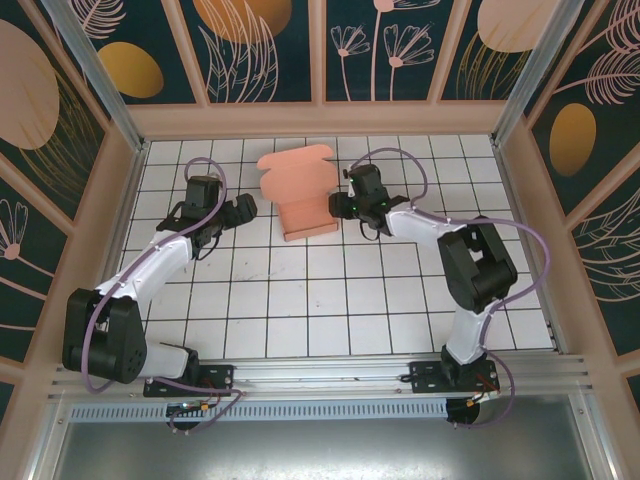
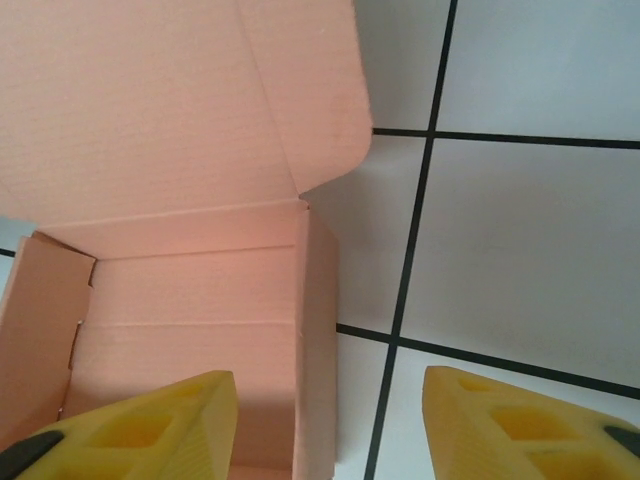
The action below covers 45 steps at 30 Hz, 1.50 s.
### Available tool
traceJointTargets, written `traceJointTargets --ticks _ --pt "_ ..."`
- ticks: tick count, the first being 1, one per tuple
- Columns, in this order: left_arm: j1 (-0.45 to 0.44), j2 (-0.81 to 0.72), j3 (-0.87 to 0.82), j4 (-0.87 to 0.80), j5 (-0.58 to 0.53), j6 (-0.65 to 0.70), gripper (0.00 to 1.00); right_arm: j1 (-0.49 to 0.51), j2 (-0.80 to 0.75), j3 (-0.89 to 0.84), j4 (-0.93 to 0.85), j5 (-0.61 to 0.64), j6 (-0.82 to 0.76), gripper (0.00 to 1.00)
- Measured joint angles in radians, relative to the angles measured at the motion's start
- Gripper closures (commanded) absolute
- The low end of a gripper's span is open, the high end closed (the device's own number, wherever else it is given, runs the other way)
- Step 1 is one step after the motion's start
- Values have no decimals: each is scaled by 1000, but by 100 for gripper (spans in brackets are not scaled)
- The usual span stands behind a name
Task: Fold the paper box
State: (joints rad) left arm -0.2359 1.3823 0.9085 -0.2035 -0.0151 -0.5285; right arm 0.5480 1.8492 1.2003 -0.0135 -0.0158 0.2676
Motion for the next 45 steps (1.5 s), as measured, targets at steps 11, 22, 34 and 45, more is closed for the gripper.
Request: traceJointTargets --ticks 11,22,34,45 --pt "0 -1 -30 14 0 8 2 31 125 125 -105 47 0 70" --pt "0 -1 -32 21 8 12 2 72 114 112 -126 109 -7 86" --pt "0 -5 -34 20 16 12 1 95 74 62 -139 132 -30 72" --pt "0 -21 -37 20 19 20 2 115 70 60 -168 169 -34 72"
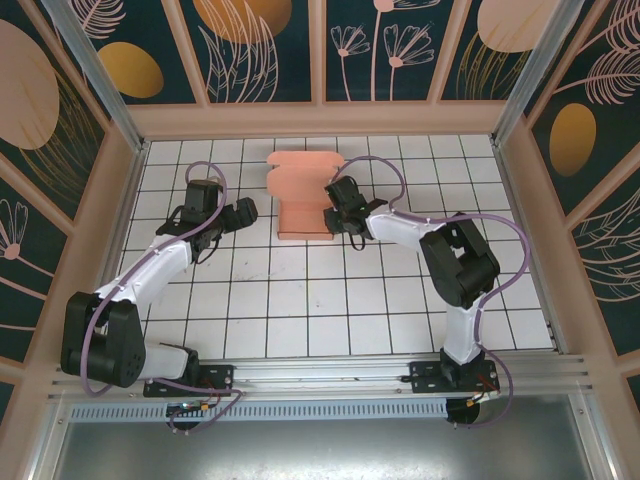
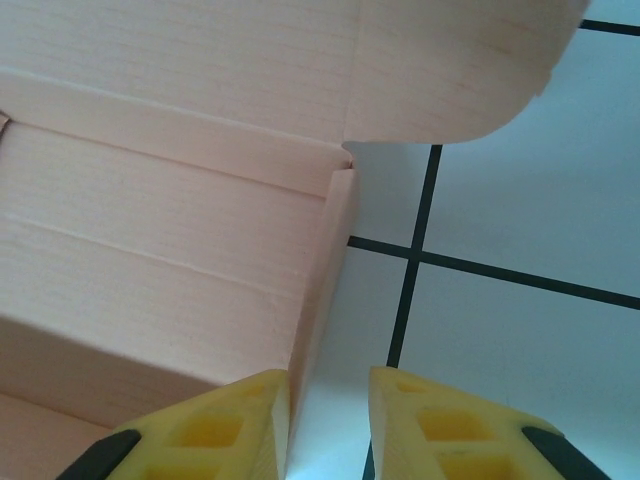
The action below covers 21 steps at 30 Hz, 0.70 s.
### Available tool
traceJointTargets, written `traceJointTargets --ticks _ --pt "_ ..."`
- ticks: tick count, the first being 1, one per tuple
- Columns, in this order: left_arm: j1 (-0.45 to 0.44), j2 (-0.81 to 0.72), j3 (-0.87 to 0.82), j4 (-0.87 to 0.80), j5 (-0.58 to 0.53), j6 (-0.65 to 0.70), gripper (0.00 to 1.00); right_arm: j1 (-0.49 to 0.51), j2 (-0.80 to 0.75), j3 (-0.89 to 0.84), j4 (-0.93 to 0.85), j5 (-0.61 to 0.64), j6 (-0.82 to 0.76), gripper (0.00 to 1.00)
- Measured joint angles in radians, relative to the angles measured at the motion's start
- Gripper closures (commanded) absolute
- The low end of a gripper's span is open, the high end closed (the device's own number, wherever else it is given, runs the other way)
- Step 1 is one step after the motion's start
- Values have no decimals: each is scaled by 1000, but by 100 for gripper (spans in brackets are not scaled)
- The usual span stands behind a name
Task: Fold the paper box
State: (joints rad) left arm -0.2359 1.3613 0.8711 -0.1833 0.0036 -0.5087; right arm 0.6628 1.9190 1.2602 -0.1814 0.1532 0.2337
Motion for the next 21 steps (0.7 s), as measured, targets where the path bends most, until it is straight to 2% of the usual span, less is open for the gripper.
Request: traceJointTargets --ticks 14,21 --pt "0 -8 -6 0 0 7 2 41 -125 -131 -52 15 1 72" --pt "0 -21 -15 0 0 7 2 41 -212 -206 -100 44 2 75"
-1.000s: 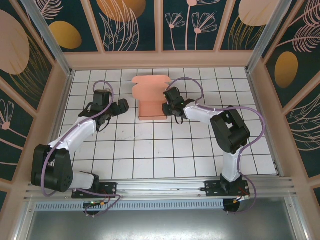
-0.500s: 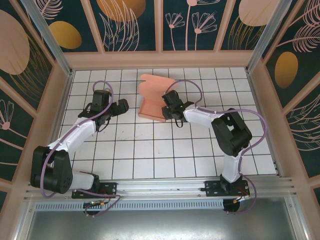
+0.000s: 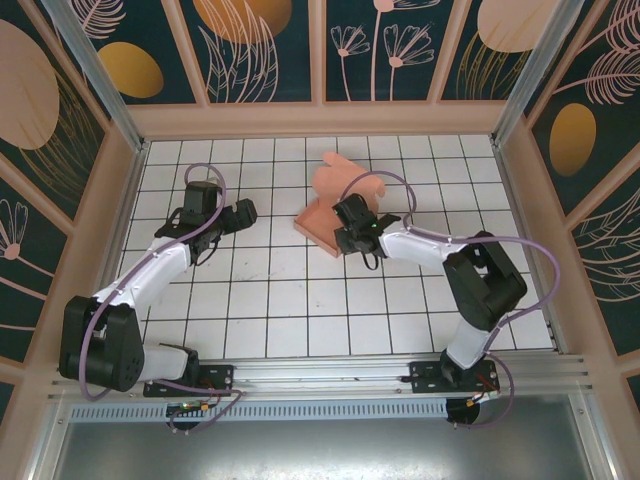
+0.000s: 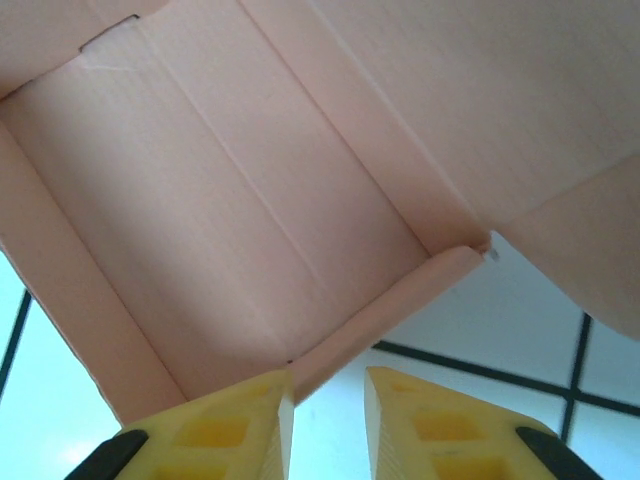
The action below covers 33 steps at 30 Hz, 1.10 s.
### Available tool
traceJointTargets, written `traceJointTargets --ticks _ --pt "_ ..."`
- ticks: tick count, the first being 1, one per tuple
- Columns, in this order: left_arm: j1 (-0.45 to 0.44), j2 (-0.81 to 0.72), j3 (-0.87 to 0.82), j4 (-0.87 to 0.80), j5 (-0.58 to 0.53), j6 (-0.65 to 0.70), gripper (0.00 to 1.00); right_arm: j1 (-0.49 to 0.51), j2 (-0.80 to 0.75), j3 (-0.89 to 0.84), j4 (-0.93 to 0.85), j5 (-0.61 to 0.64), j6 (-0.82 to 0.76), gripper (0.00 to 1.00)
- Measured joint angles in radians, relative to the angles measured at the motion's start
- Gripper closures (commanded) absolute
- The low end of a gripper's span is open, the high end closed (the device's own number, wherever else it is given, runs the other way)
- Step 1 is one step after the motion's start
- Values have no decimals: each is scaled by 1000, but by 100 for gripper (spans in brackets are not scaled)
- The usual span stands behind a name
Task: Fold the paper box
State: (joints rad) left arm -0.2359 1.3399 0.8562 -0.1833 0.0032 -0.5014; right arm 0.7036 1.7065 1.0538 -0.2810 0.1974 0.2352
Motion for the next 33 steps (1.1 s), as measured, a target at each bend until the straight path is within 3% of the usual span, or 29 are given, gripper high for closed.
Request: traceJointTargets --ticks 4,7,10,16,21,33 --pt "0 0 -1 1 2 0 2 -12 -50 -33 -20 13 -1 73" --pt "0 0 -1 8 16 1 1 -35 -91 -53 -17 10 2 51" --pt "0 7 -1 21 27 3 1 -56 -136 -78 26 -5 44 41" --pt "0 24 -1 24 42 3 2 -64 -170 -171 183 -52 223 35" --pt "0 24 -1 24 42 7 1 -55 -137 -187 249 -94 323 37" --pt "0 21 -23 28 41 18 2 -57 -5 -114 262 -94 318 67"
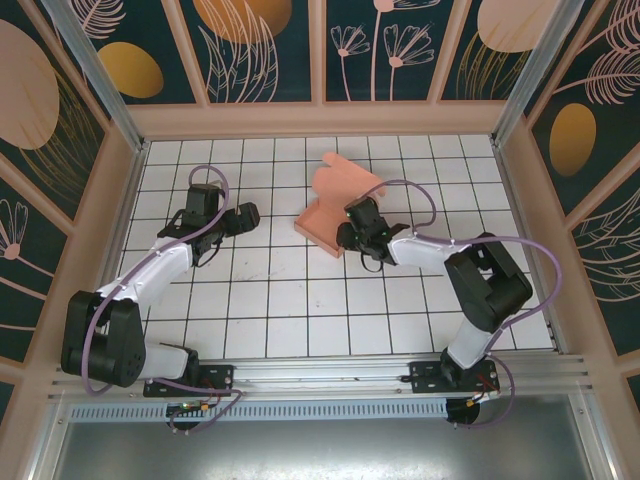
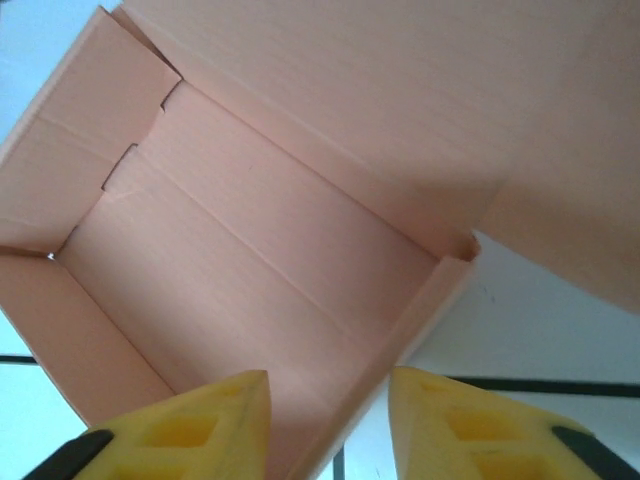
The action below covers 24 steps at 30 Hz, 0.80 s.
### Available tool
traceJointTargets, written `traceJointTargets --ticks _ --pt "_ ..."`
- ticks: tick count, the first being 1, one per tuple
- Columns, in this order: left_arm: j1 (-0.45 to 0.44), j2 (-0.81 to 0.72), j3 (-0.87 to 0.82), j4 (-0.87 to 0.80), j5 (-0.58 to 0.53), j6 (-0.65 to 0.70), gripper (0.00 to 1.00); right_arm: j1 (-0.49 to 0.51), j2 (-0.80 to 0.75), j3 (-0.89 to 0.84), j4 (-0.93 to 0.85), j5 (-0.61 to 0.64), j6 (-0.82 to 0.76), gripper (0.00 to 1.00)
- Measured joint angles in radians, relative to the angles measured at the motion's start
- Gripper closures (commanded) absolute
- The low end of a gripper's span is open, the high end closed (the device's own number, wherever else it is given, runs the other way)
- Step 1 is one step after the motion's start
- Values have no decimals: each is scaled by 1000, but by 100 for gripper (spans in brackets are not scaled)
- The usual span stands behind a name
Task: Fold the paper box
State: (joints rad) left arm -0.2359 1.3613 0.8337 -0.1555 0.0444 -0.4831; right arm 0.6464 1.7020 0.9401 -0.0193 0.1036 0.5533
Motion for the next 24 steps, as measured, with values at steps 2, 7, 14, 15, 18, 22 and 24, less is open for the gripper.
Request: traceJointTargets --ticks 2,7,14,15,18,22,24 --pt "0 -5 -4 0 -1 4 2 -10 2 12 1 0 -29 69" --pt "0 -10 -6 0 -1 8 1 -46 28 46 -6 -1 -148 76" --pt "0 -10 -6 0 -1 8 1 -85 82 112 -34 -53 -314 81" --pt "0 -9 -6 0 -1 8 1 -87 88 121 -39 -55 -335 82" --pt "0 -6 -5 0 0 8 1 -89 101 141 -50 -66 -387 86" --pt "0 8 -4 0 0 8 2 -89 108 163 -54 -88 -427 86" --pt "0 19 -1 1 0 8 1 -89 108 169 -55 -105 -450 87"
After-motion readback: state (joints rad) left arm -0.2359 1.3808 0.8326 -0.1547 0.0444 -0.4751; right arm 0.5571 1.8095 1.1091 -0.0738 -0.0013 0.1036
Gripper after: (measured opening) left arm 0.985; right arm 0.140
